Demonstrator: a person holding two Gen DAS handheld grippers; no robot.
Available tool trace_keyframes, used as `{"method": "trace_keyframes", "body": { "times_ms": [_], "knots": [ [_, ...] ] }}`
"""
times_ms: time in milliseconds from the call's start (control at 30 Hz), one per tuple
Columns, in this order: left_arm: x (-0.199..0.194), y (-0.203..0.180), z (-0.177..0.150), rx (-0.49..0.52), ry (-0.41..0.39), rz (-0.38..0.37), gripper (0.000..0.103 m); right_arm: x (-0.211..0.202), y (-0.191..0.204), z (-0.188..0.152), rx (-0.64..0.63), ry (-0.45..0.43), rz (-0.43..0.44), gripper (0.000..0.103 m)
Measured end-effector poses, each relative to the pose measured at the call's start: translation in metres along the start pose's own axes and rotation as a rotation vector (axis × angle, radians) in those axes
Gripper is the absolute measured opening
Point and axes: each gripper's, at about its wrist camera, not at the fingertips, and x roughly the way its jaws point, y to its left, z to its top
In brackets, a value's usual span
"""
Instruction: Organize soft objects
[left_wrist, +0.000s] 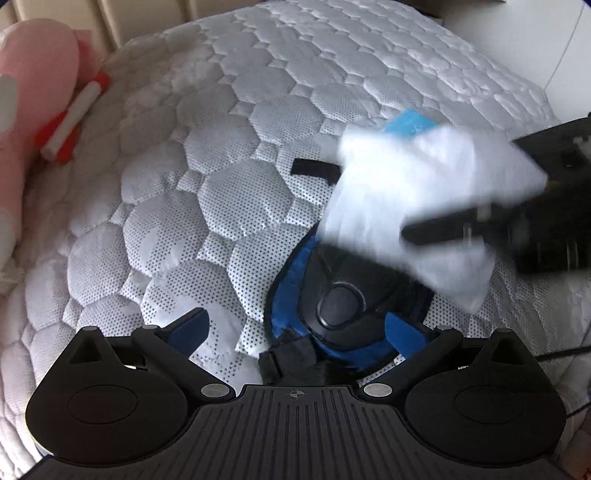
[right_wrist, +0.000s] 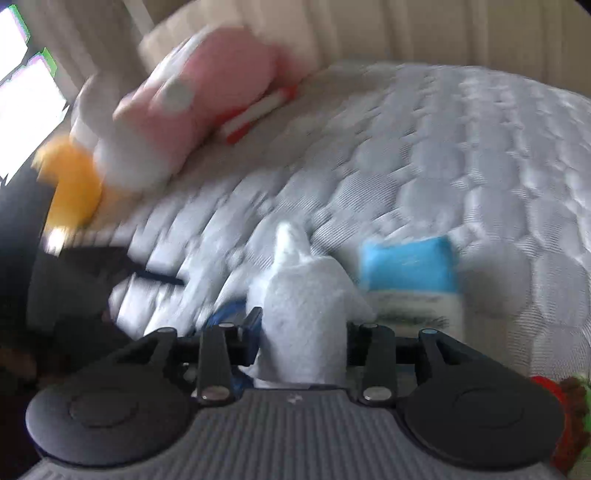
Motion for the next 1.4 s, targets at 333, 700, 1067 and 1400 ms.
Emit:
{"method": "trace_keyframes", "body": {
  "times_ms": [333,700,1067,1400],
  "knots": [
    [-0.004,0.003,0.004,-0.017,-0.035,0.035,0.103,-0.005,-0.010,0.004,0.060,-0.042,0.068,0.010],
    [-0.026,0.083,-0.008,-0.511,-0.162,0.072,0.103,0.033,0.017,-0.016,0.157,0.146,0.256,0.010],
    [-0.008,0.054,-0.004,-0.343,-0.070,0.076,0.103,0.053,0.045,-0.038,0.084,0.257,0.176,0.011],
    [0.003,0.040,-0.006,-0.294,-0.011,-0.003,0.103,0.009,-0.026,0.000,0.209,0.081,-0.091,0.014]
  ]
}}
